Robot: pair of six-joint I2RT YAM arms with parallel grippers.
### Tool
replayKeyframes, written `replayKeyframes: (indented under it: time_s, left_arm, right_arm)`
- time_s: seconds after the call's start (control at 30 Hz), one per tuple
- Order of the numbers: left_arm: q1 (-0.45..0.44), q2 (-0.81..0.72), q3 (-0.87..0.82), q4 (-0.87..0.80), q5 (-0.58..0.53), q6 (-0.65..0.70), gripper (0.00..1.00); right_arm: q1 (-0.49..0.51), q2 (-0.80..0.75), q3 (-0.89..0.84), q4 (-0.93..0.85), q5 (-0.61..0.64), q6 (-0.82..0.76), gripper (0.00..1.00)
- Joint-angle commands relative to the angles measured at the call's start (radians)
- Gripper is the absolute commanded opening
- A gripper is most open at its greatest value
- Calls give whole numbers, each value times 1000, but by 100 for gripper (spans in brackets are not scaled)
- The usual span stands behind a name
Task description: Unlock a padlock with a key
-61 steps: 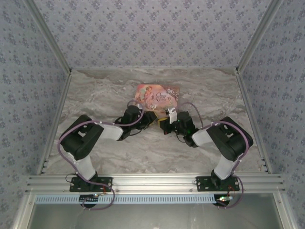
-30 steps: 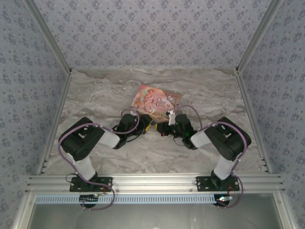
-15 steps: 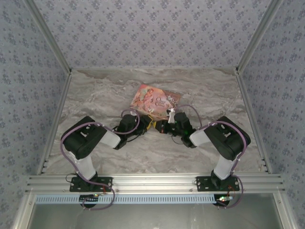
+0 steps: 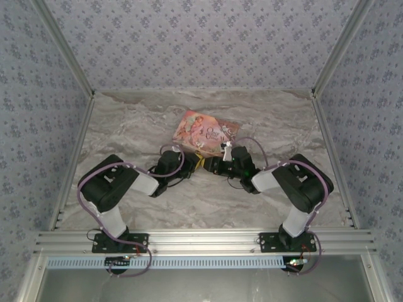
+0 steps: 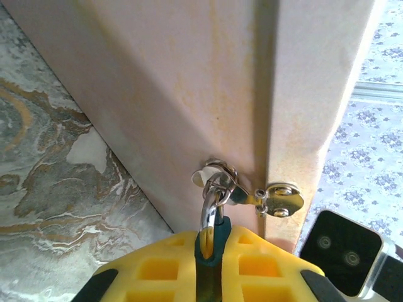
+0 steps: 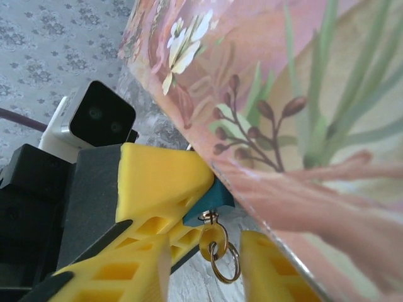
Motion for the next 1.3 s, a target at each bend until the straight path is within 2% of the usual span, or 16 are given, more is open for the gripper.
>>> replayKeyframes:
  time_s: [0.0,0.27,0.53,0.67,0.77,0.9,1.03,1.27]
  left_arm:
    - [-6,-78,14,-33,-5,30,0]
    - [-5,-158,45,-177,-6,-23,0]
    - [-5,-246,105,-416,-11,-37,0]
    - [-5,-287,148,-555,-16,-45,0]
    - [-4,-307,189,-659,-17,-50,0]
    - [-5,-322,225,-727,-14,-64,0]
    - [-5,-325,247,-754,3,-105,0]
    - [-4,-312,277,-756,52,-146,0]
  right_arm:
    - [-6,-84,-5,-105,29,-99,41]
    - [-28,-275,-46,-248,95,-205,49]
    - [-25,-590,-54,-488,234,-505,58]
    - [-23,-748,-74,-533,278,-678,65]
    - [-21,-812,-70,-568,276,-814,67]
    - [17,-819,-47,-619,243,-1051,69]
    - [116,-805,-46,-621,342,-1326,69]
    - [219,-687,-23,-552,512,-1538,67]
